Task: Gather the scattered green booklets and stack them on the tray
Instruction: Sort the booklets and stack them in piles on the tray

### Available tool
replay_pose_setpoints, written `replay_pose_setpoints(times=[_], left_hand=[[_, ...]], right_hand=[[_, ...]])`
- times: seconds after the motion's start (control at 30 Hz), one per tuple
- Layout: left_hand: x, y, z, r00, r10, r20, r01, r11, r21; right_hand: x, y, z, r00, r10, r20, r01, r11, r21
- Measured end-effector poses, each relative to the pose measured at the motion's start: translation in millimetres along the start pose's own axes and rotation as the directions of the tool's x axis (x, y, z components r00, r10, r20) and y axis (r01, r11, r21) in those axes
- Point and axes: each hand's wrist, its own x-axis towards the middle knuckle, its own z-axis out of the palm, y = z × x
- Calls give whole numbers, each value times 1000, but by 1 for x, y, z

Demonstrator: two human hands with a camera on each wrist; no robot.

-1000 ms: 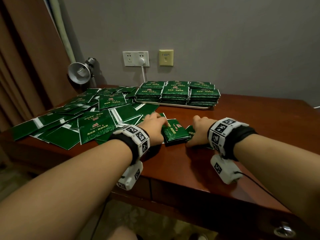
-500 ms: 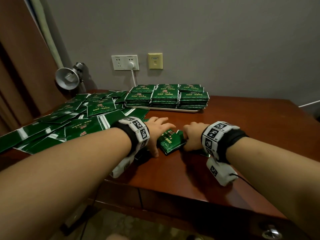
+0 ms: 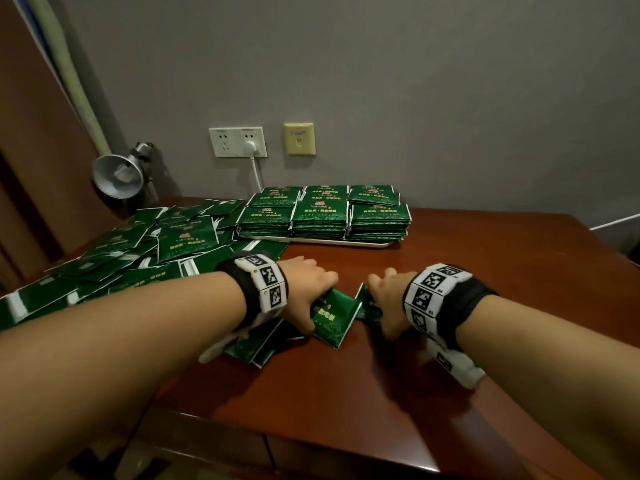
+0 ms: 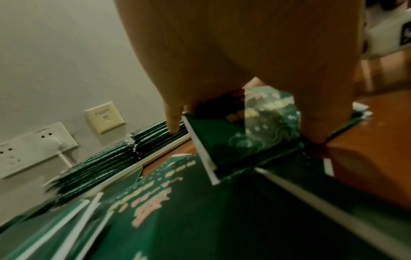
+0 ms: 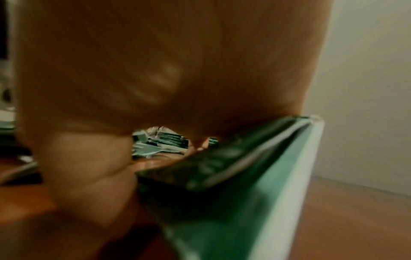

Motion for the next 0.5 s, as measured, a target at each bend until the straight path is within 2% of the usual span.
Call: replay_pose_setpoints(times=[0.17, 0.5], left_hand=[[5, -9, 2, 992, -123, -15, 118, 978, -173], [27, -68, -47, 960, -241, -139, 192, 935, -298]], right_hand=[[12, 15, -17, 999, 5, -43, -4, 1000, 31], [51, 72, -70, 948, 7, -319, 44, 987, 152]])
